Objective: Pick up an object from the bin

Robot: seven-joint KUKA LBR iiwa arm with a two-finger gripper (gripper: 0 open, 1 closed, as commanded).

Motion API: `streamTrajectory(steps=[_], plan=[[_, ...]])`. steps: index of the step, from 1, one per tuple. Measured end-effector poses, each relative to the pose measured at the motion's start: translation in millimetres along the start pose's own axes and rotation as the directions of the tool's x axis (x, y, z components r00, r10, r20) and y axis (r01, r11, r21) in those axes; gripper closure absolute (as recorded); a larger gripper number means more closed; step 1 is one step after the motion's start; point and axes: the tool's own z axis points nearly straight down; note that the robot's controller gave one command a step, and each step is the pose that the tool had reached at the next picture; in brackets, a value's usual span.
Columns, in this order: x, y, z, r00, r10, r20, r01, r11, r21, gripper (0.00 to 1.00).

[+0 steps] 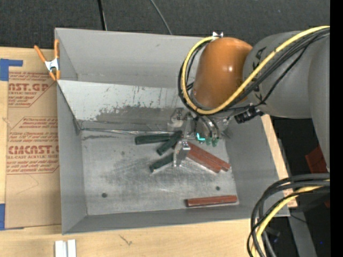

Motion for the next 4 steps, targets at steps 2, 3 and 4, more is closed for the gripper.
streamTrajectory(steps=[2,3,4], plan=[[-6.1,-51.2,70.5,0.995,0.097,0.011,-0.097,0.995,-0.002,0.0],[-5.2,-66.1,74.1,0.99,0.138,0.005,-0.138,0.99,0.0,0.0],[1.4,-58.3,62.4,0.944,0.33,0.006,-0.33,0.944,-0.002,0.0]])
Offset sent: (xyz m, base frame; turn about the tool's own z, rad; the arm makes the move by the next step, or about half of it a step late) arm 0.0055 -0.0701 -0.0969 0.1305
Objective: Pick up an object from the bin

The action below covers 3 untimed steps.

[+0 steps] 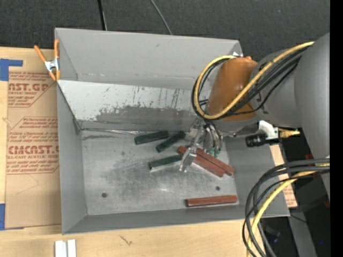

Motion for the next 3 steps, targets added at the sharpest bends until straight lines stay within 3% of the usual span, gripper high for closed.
streamTrajectory(steps=[1,2,3], plan=[[-7.5,2.6,28.1,0.993,-0.117,0.014,0.117,0.993,0.001,0.0],[-16.3,-5.3,26.9,0.989,0.147,0.009,-0.146,0.989,-0.01,1.0],[-16.3,-5.3,26.9,0.989,0.146,0.009,-0.146,0.989,-0.01,1.0]])
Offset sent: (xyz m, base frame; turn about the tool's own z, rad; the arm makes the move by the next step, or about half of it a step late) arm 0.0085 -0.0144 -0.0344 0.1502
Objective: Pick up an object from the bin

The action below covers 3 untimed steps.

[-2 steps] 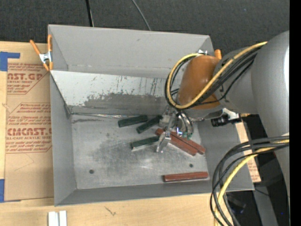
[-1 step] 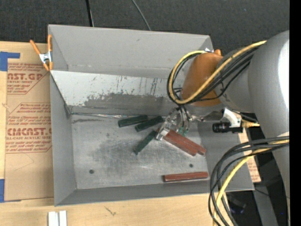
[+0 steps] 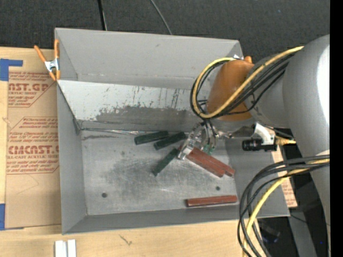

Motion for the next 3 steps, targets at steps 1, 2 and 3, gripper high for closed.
streamTrajectory(steps=[1,2,3], plan=[[0.9,-0.1,-2.1,1.0,0.0,-0.002,0.0,1.0,0.001,1.0],[3.1,-1.6,-15.3,1.0,-0.001,-0.01,0.001,1.0,0.008,1.0],[2.1,-1.8,-27.7,1.0,0.0,-0.008,0.0,1.0,0.009,1.0]])
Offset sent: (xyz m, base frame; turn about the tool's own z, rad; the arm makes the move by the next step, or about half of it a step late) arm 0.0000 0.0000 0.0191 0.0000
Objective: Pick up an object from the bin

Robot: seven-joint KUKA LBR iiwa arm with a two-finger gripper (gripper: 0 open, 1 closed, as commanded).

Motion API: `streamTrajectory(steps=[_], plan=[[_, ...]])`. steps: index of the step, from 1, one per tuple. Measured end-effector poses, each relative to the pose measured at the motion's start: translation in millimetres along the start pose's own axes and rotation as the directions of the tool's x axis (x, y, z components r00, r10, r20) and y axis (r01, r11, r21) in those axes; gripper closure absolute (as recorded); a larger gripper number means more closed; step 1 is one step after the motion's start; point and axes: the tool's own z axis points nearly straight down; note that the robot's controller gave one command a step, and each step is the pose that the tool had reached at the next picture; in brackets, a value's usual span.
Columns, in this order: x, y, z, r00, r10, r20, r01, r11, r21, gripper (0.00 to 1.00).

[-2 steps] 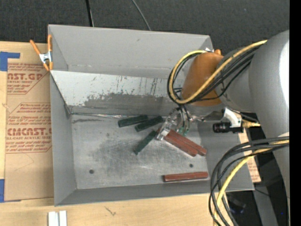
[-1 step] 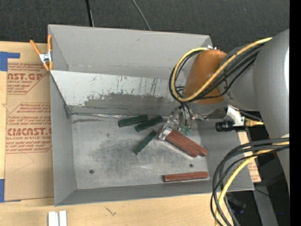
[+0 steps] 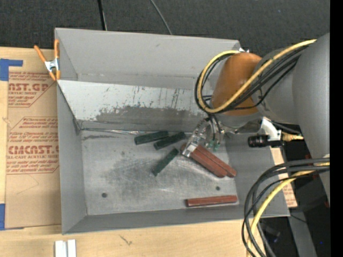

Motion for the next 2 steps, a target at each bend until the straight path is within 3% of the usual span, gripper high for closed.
streamTrajectory(steps=[2], plan=[[0.0,-0.2,-34.6,1.0,0.0,0.001,0.0,1.0,0.001,1.0]])
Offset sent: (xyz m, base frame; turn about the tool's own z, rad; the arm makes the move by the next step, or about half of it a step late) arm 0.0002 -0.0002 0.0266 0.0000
